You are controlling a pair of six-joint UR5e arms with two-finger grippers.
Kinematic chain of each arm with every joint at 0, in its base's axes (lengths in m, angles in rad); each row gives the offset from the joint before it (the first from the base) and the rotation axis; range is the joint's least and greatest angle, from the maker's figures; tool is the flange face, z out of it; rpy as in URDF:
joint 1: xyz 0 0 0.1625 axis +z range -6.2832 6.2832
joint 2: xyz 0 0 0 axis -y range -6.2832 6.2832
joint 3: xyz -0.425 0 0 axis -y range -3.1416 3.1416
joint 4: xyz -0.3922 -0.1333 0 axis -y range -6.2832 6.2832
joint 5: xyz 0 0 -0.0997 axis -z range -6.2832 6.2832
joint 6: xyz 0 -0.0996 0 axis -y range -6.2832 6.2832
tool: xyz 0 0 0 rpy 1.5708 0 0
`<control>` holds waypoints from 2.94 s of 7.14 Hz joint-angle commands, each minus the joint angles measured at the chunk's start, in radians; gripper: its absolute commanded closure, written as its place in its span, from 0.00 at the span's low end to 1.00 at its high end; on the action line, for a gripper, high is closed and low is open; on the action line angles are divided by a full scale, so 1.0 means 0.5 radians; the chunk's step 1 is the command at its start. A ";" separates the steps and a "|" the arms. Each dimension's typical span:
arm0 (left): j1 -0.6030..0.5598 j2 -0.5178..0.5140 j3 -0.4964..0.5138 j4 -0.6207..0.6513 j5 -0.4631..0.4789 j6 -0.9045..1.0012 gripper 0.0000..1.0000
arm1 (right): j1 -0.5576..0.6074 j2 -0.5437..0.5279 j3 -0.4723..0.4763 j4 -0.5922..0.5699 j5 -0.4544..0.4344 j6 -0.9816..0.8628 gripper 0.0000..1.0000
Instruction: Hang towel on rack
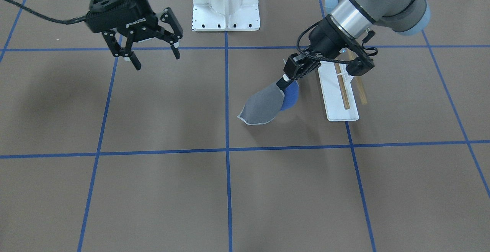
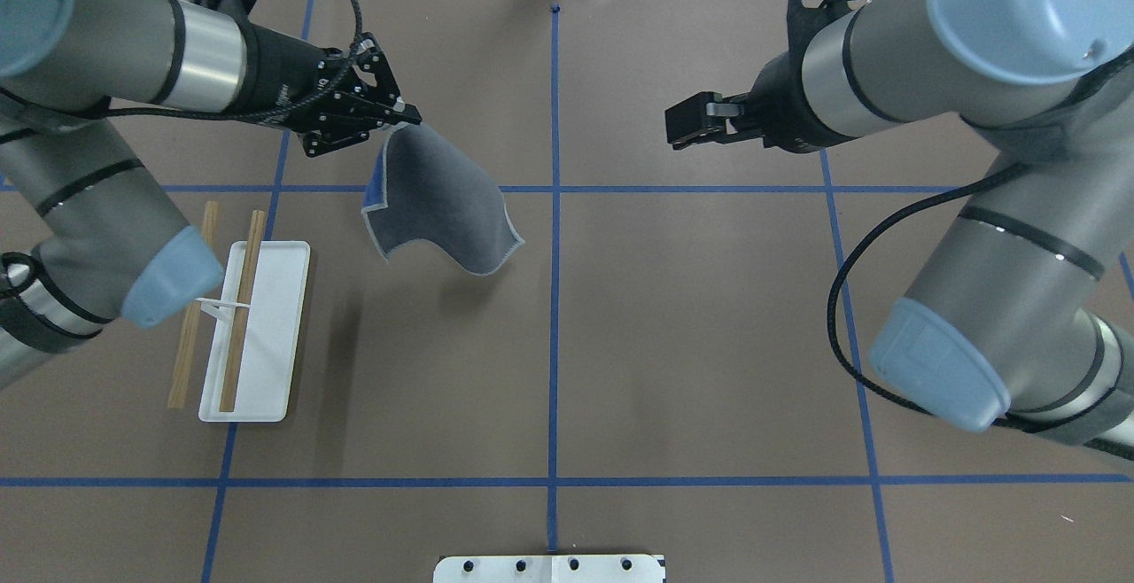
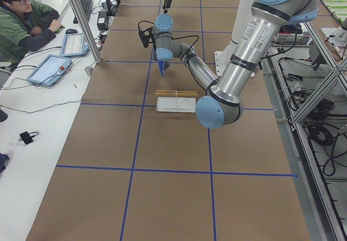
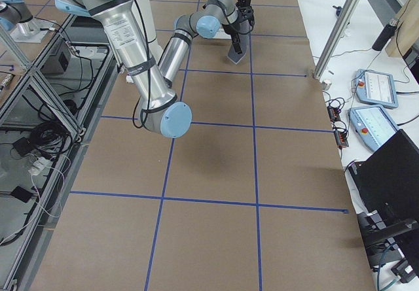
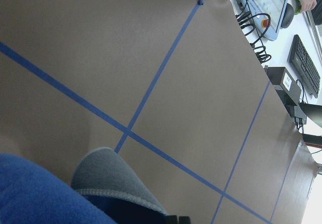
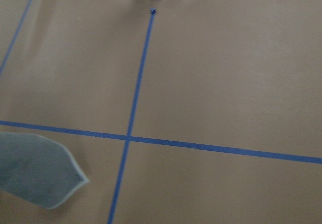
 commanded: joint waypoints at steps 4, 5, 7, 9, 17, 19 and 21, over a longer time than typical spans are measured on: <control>-0.403 0.569 0.003 -0.006 -0.408 1.369 1.00 | 0.565 -0.396 -0.429 -0.226 0.191 -1.244 0.00; -0.437 0.676 -0.045 -0.018 -0.434 1.432 1.00 | 0.679 -0.516 -0.429 -0.226 0.228 -1.469 0.00; -0.419 0.513 -0.062 0.003 -0.382 0.970 1.00 | 0.827 -0.600 -0.429 -0.226 0.314 -1.686 0.00; -0.316 0.187 0.009 0.037 -0.165 0.520 1.00 | 0.858 -0.631 -0.444 -0.229 0.347 -1.689 0.00; -0.160 0.674 -0.249 0.019 -0.182 0.832 1.00 | 1.251 -1.217 -0.460 -0.146 0.529 -2.014 0.00; -0.280 0.790 -0.102 0.013 -0.182 1.223 1.00 | 1.251 -1.217 -0.466 -0.133 0.529 -2.014 0.00; -0.351 0.977 -0.092 0.009 -0.185 1.567 1.00 | 1.251 -1.211 -0.469 -0.127 0.529 -2.014 0.00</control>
